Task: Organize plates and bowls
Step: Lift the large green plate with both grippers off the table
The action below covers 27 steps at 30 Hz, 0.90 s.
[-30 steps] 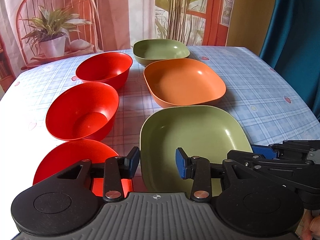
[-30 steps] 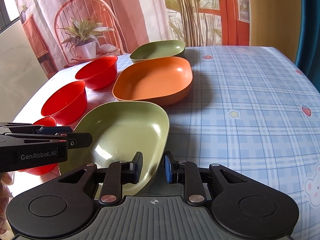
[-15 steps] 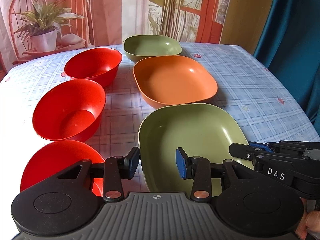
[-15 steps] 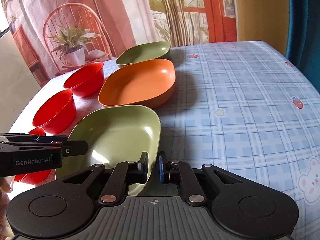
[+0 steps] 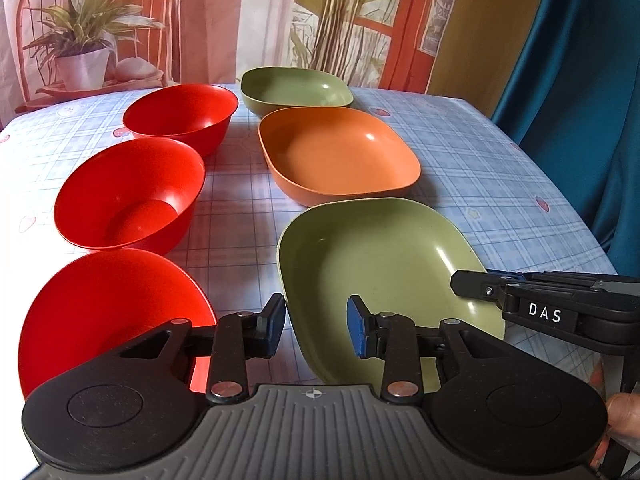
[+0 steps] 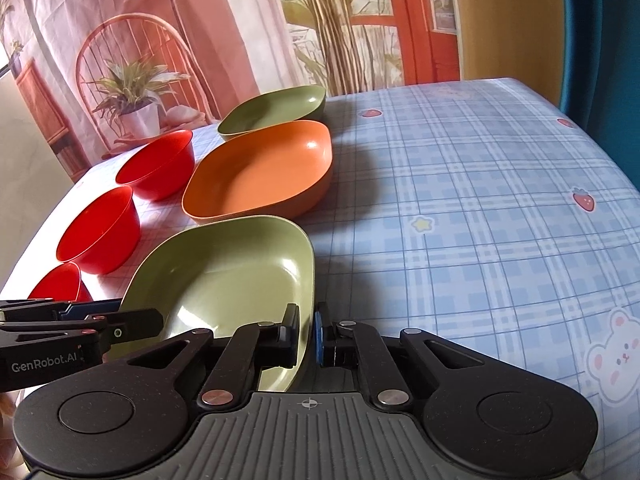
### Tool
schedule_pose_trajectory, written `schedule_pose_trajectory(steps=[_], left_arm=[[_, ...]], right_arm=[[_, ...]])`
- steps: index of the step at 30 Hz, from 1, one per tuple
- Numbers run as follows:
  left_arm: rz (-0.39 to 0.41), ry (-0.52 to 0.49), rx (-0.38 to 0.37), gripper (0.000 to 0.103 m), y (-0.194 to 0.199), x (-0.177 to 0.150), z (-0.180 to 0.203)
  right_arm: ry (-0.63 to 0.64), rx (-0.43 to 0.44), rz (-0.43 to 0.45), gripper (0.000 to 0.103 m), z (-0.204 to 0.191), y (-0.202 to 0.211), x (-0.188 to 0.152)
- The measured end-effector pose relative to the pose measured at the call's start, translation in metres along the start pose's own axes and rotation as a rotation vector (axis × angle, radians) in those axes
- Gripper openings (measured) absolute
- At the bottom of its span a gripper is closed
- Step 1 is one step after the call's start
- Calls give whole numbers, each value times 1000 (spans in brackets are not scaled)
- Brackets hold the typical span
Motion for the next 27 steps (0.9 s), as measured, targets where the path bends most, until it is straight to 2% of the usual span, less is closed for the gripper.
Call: schedule_pose_trajectory(steps=[3,12,27], left_arm=[[3,26,-4,31,1,1,-2],[82,-6,22,31,19,23,1],[136,-58,56,31,24,70,4]], right_arm=[[3,-2,7,7,-1,1,1],[5,8,47,8,-6,11,17],[9,36,134,8,-13,27,75]])
Point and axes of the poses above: each gripper's, at about its wrist camera, not at the fingertips, and y roughly against the way its jaws point, z to its right, x to its top, the point moved 9 cm from there along -y, roughly the way its jaws point, and after that the axes turned 6 degrees about -y, right-handed, at the moved point
